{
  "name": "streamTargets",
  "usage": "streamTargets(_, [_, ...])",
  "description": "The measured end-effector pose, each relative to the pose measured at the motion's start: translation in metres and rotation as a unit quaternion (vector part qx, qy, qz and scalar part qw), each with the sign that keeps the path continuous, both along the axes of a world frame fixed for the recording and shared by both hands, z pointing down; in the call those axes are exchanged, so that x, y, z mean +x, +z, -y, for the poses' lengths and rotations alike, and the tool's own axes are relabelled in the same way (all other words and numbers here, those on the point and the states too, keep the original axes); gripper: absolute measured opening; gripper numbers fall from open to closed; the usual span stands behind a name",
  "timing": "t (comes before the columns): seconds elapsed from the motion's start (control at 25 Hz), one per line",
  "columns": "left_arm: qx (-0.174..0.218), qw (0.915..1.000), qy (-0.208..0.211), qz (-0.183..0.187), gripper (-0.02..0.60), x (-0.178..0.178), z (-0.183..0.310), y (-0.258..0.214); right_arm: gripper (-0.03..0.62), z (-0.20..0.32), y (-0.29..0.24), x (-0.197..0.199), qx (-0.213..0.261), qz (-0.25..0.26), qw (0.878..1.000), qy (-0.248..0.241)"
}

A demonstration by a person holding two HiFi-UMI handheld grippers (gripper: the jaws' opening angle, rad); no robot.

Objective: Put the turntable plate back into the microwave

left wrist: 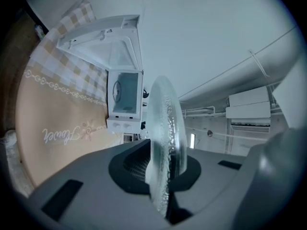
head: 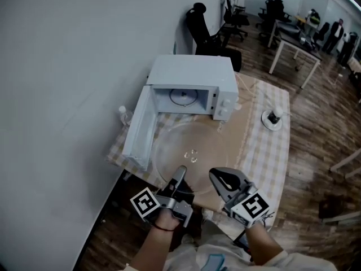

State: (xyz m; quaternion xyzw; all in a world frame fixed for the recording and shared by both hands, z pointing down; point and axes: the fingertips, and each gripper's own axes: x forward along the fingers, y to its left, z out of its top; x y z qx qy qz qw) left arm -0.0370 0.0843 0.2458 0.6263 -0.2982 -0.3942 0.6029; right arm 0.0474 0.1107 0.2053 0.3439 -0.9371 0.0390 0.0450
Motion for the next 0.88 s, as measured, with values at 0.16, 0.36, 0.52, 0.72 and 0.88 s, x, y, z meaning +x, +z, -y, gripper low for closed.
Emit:
streamTargets(0.16, [-0.007,1.0000,-0.004,0.004,0.018,0.003,0.035,0.011,0.034,0.035,0.014,0.003,0.000,-0.019,1.000,-0.016])
streamTargets(0.36, [-0.009,0.9999,-0.010,0.007,0.018,0.006,0.076,0.021,0.032,0.077,0.024,0.002,0.008,-0.028,0.999,-0.041])
streamTargets(0.52, [-0.014,0.9997,-0.020,0.001,0.018,0.004,0.098,0.033,0.032,0.100,0.033,-0.001,0.011,-0.035,0.998,-0.060])
streamTargets(0.72, [-0.015,0.9995,-0.029,-0.004,0.018,0.005,0.117,0.049,0.034,0.118,0.050,0.000,0.010,-0.042,0.996,-0.083])
streamTargets(0.88, [-0.014,0.9994,-0.031,0.007,0.018,0.006,0.132,0.065,0.034,0.130,0.069,-0.001,0.014,-0.060,0.993,-0.104])
